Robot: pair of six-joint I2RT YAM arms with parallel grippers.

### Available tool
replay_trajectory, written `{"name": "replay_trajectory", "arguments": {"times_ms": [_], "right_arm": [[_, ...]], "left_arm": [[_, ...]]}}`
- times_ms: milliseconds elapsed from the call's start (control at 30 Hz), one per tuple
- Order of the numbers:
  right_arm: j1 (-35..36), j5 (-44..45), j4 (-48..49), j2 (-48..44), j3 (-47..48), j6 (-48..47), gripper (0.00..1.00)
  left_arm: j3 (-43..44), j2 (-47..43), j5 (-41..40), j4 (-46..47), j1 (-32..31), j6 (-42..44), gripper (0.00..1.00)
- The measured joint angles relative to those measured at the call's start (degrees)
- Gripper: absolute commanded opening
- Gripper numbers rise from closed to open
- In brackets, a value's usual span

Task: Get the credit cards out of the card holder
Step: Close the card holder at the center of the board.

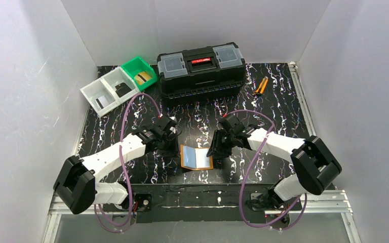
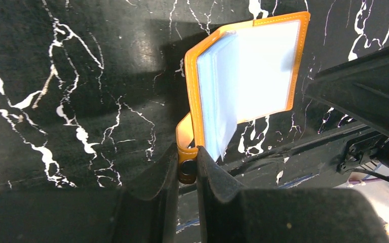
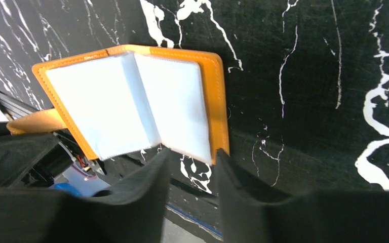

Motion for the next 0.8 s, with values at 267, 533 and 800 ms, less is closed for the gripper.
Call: {"name": "replay_trajectory", "arguments": {"times_ms": [267,533,800], "right_arm": [[0.8,0.0,1.0,4.6,0.0,1.4,0.21],[0.8,1.2,0.9,3.9,-0.5,1.7,0.31],[0.8,3.9,-0.3,0.2,-0.8,1.7,0.3]], "left_arm": [[4.4,4.8,-1.8,-0.7,-3.8,-1.3,0.0],[8.3,6.9,-5.1,-2.0,-5.4,-2.0,0.0],[8.3,6.3,-7.9,-4.7,-5.7,-3.1,0.0]]}}
